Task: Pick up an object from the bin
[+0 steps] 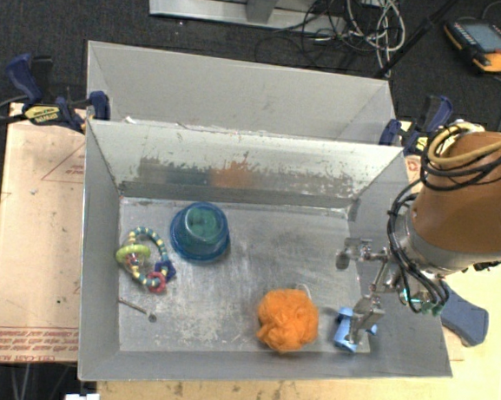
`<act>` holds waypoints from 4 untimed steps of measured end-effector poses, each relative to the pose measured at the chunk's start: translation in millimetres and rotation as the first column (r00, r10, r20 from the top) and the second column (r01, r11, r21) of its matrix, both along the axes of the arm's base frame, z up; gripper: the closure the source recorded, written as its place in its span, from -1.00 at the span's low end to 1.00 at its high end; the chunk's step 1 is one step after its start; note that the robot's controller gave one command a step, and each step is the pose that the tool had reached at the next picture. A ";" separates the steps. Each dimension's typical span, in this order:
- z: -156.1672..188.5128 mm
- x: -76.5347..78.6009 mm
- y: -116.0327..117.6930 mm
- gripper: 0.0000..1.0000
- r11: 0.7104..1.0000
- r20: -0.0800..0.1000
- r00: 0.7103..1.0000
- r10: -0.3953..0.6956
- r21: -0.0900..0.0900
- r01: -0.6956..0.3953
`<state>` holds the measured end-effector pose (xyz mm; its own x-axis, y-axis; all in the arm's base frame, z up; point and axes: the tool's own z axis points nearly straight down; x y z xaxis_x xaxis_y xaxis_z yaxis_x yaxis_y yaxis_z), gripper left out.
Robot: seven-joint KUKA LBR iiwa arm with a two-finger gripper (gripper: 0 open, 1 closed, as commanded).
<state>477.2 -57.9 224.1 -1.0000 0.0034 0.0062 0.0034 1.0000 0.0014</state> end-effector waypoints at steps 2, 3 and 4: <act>-41.6 2.5 18.6 -1.00 0.994 0.010 0.994 0.110 -0.002 -0.110; -65.1 2.5 54.5 -1.00 0.968 0.005 0.968 0.252 0.001 -0.252; -73.9 2.4 56.2 -1.00 0.953 0.006 0.953 0.304 0.000 -0.304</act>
Offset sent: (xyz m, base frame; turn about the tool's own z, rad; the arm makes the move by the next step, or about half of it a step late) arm 0.0025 0.0641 -0.1541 -0.3785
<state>479.6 -1.7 150.2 -0.9538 -0.3005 0.0006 -0.3005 0.9538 0.0011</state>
